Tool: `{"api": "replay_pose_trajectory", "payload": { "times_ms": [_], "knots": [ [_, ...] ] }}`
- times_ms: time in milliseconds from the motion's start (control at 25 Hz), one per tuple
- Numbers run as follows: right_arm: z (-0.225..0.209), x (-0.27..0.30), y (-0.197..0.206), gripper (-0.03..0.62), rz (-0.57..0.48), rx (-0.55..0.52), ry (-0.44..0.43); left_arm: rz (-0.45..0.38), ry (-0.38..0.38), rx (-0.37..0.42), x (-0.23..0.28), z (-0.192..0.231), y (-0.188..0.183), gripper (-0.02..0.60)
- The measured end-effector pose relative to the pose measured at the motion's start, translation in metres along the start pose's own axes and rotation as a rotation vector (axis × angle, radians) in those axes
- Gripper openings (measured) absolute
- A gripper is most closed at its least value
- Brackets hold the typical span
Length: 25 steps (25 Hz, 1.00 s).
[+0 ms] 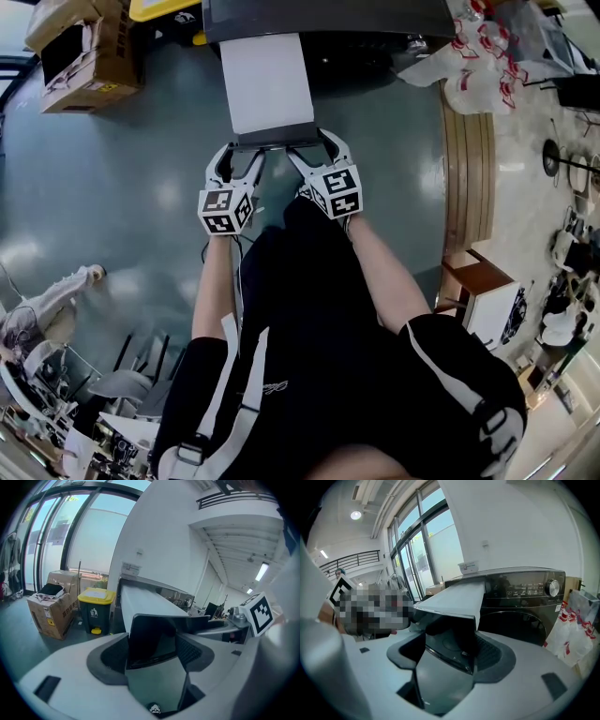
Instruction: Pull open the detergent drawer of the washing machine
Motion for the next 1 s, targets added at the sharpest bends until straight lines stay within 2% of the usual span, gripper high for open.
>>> {"api": "replay_pose_trajectory", "payload": {
  "times_ms": [520, 760, 1000],
  "knots": [
    [0.0, 0.004, 0.014, 0.331, 0.032, 0.01, -0.002, 0.038, -0.001, 0.032, 0.002, 0.0, 0.012, 0.308],
    [0.0, 0.005, 0.016, 0.334, 0.017, 0.005, 0.005, 0.019, 0.0, 0.055, 0.003, 0.002, 0.013, 0.308],
    [-0.005, -0.012, 0.019, 0.321, 0.008, 0.031, 0.012, 0.018, -0.027, 0.009, -0.009, 0.004, 0.013, 0.295]
  ]
}}
Point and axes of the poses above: the fingertips, and each gripper's own axes: x forward along the fingers, z to its left, y out of its underside, the point moved 5 cm from there along -x, backward along the fingers, and after that the axes turned 2 degrees about z, right-handed, at the moved point
